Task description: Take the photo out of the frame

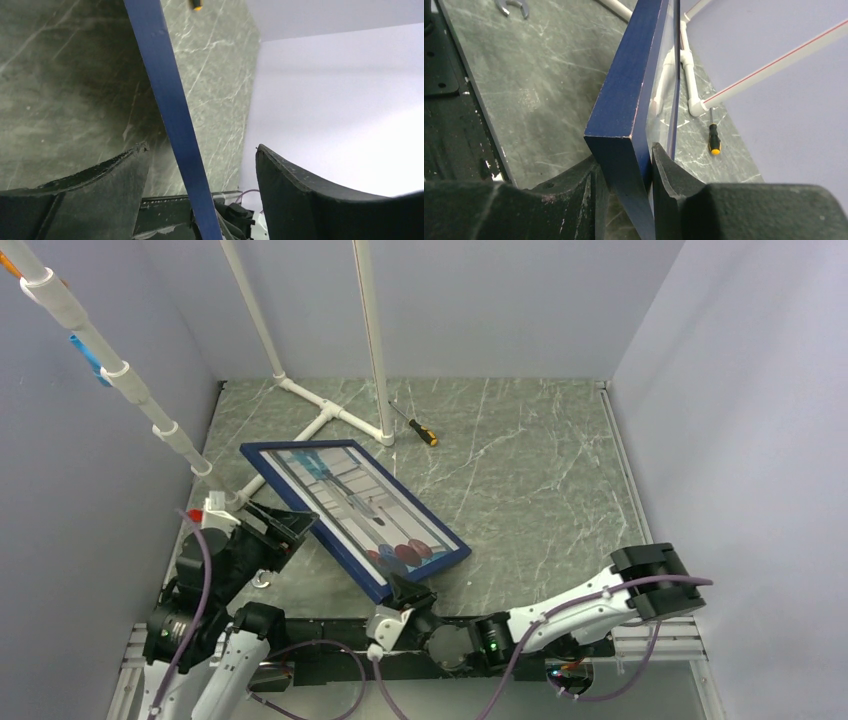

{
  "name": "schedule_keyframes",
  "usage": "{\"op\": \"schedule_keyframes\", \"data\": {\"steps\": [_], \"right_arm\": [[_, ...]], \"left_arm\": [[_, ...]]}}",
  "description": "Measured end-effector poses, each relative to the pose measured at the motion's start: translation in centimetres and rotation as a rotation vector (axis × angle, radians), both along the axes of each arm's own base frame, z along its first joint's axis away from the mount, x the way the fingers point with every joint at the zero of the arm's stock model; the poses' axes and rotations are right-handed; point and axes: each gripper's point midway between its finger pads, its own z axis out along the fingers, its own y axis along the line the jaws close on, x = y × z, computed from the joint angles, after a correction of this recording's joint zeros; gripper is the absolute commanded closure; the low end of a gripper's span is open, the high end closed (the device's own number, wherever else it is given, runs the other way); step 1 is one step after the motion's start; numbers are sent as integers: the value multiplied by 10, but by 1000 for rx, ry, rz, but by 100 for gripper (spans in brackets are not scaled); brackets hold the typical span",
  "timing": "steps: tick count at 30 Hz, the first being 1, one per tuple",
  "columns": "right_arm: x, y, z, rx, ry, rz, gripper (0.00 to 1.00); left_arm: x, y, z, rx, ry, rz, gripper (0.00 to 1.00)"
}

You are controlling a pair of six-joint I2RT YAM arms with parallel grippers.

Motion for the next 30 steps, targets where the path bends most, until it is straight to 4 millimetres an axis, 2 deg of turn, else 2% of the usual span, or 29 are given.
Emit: {"op": "schedule_keyframes", "data": {"steps": [9,15,21,30], "right_arm": [[9,-29,47,192,173,27,100],[22,-46,66,323,300,71,100],[48,-58,86,492,441,79,100],[49,-67,98,694,675,151,100]], "left_arm": [[-24,33,83,126,-261,87,16],[-46,61,111,196,-359,190,14],[-48,70,101,234,-333,224,12],[-42,68,81,237,-270,220,12]]}}
